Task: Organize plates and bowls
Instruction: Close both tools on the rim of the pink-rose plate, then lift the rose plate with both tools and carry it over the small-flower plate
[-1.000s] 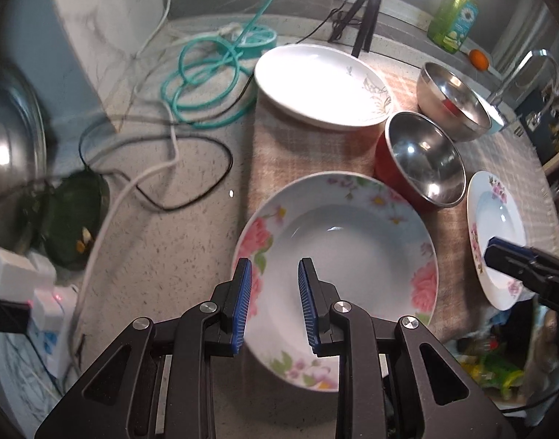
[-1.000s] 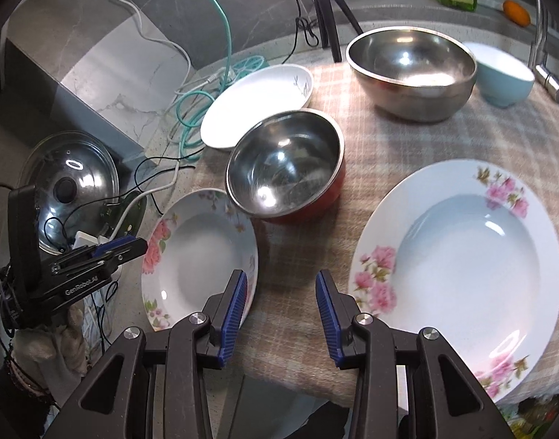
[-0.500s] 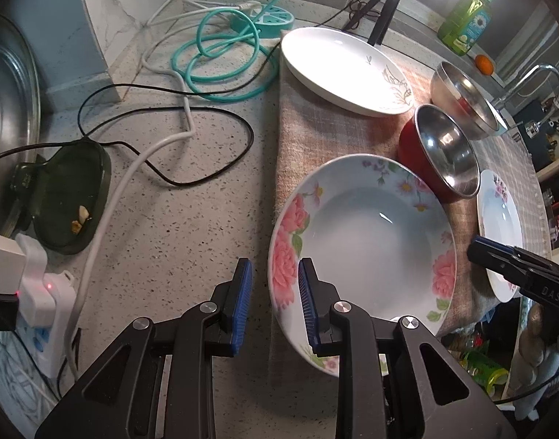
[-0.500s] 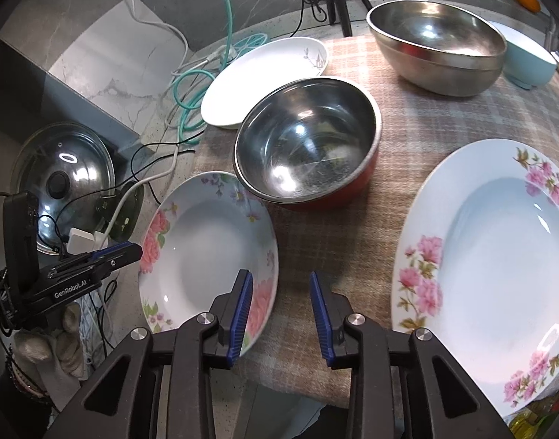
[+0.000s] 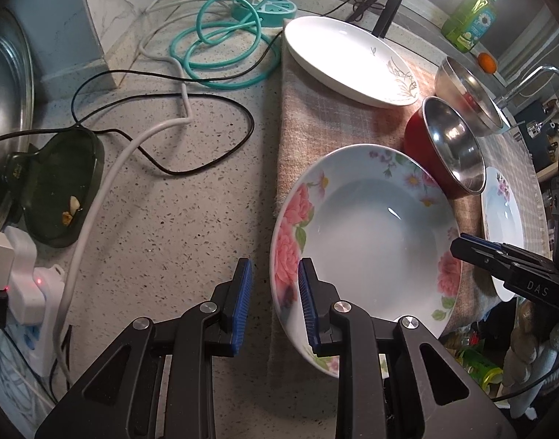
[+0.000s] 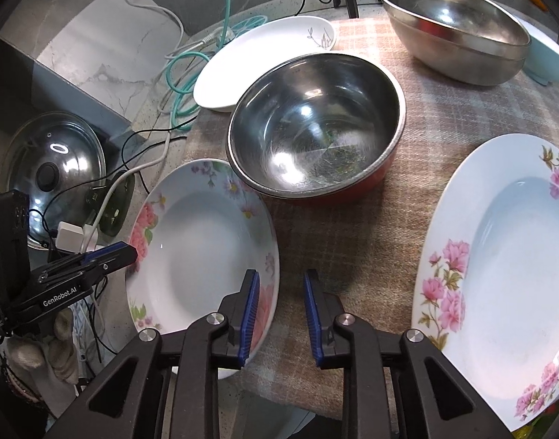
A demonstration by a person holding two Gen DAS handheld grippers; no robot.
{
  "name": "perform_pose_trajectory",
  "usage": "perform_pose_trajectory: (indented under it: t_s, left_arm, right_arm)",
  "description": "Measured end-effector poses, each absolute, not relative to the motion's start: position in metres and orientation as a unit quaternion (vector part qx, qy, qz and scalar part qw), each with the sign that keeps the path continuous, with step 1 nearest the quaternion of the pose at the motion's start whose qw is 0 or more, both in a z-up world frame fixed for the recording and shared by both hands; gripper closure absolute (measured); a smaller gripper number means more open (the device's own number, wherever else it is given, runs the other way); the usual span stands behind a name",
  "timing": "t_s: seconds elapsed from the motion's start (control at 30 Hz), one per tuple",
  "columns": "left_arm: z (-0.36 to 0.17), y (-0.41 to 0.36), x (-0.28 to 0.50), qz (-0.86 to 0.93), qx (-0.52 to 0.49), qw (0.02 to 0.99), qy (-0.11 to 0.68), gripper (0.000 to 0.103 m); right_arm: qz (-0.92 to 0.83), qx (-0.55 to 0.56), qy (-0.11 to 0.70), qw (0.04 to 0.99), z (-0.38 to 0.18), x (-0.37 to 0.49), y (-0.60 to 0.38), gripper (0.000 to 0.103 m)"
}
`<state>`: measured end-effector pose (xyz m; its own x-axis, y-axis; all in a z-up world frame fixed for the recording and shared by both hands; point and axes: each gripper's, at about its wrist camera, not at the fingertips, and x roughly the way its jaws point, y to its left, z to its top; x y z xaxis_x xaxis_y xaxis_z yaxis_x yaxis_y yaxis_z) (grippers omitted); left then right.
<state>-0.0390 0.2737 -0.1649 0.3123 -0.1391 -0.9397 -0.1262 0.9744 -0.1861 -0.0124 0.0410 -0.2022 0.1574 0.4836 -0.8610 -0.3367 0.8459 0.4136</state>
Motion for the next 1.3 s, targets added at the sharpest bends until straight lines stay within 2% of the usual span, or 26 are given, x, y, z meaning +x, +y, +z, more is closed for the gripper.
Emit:
perform_pose_trajectory:
  t_s: [0.2,0.27,0.47,1.3]
  left_arm:
    - [-0.1687,0.2721,-0.038,-0.008,-0.111,0.8,0.59,0.079]
    - [-0.1694,0.2716,-0.0381,-0.009,-0.11,0.799,0.591,0.086]
    - [-0.1705,0.2698,-0.0371,-0.013,-0.11,0.799,0.591,0.09]
    - [-0.1673,0.2767,-0.0418,0.016,-0.16,0.792,0.588,0.09]
  right_arm:
    - [0.272,0.061,0.596,0.753,-0.205,-0.0106,0.0455,0.086]
    - [0.274,0.064,0.598,0.751,-0.2057,-0.0099,0.046,0.087]
    - [0.283,0.066,0.599,0.746,-0.2066,-0.0086,0.0499,0.092]
    - [0.279,0.099,0.619,0.728,-0.2075,-0.0062,0.0446,0.093]
